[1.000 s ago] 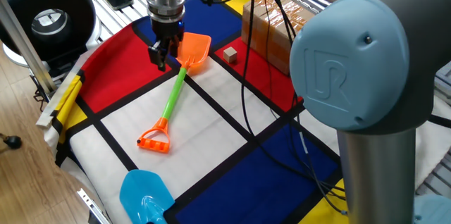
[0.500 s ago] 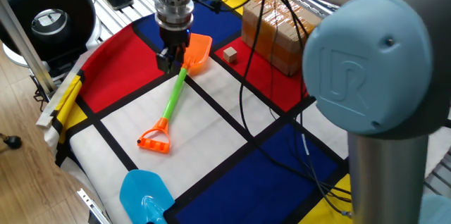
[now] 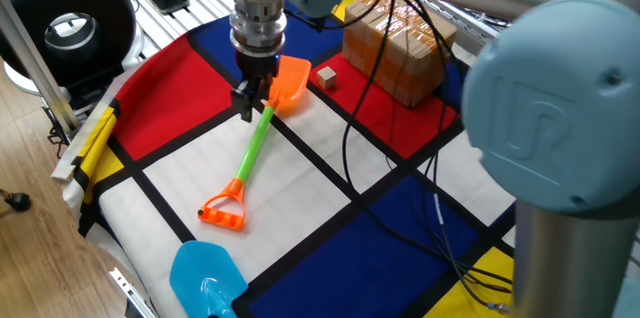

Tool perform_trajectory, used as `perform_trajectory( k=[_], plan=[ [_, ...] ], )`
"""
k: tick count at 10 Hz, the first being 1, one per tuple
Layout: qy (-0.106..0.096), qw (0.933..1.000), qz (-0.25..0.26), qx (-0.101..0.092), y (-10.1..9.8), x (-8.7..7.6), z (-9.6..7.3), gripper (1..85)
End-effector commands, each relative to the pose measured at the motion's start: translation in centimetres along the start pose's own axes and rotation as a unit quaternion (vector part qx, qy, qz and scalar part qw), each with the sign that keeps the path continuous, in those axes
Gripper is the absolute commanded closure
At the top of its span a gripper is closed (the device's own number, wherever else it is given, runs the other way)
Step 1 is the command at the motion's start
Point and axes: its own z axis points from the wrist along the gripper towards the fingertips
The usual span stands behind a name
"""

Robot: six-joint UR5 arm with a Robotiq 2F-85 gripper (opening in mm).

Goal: Use a shovel to scoop up an object

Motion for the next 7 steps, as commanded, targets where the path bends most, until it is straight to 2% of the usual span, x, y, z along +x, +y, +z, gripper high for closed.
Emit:
perform_trajectory(
  k=[1, 3, 5, 7],
  plan=[
    [-0.004, 1.0000, 0.004, -0.005, 0.72, 1.21, -0.50, 23.3],
    [-0.009, 1.0000, 0.002, -0.004, 0.65, 0.94, -0.50, 23.3],
    [-0.016, 0.9998, -0.005, -0.010, 1.00, 0.57, -0.52, 21.3],
    [-0.011, 0.9999, -0.011, -0.004, 0.69, 0.84, -0.50, 19.3]
  ],
)
